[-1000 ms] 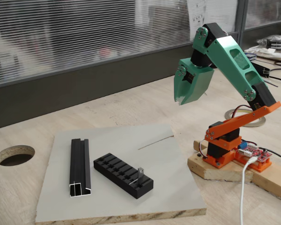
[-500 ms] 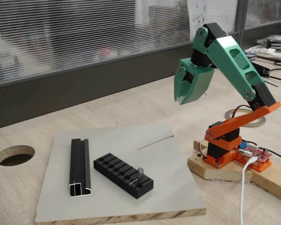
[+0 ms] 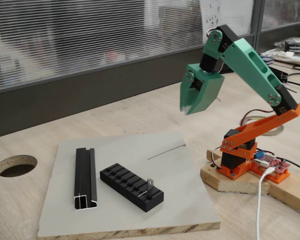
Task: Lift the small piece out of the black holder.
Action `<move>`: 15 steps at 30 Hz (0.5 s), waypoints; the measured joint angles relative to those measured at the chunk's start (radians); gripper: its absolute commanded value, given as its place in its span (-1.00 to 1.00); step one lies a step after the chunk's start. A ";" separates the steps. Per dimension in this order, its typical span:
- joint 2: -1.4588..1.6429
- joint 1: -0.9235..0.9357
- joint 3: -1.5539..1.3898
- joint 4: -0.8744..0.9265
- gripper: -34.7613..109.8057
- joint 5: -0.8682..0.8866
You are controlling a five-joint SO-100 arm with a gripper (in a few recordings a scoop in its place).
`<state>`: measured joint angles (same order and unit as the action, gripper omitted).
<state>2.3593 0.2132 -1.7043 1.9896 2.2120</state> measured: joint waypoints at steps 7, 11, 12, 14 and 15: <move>0.000 -0.440 -0.008 0.000 -0.34 0.592; -0.009 -0.555 -0.083 0.000 -0.34 0.716; -0.020 -0.578 -0.104 -0.002 -0.34 0.727; -0.040 -0.612 -0.124 -0.029 -0.34 0.739; -0.048 -0.630 -0.137 -0.052 -0.34 0.742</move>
<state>2.3117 -0.4172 -1.8408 1.9374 2.9544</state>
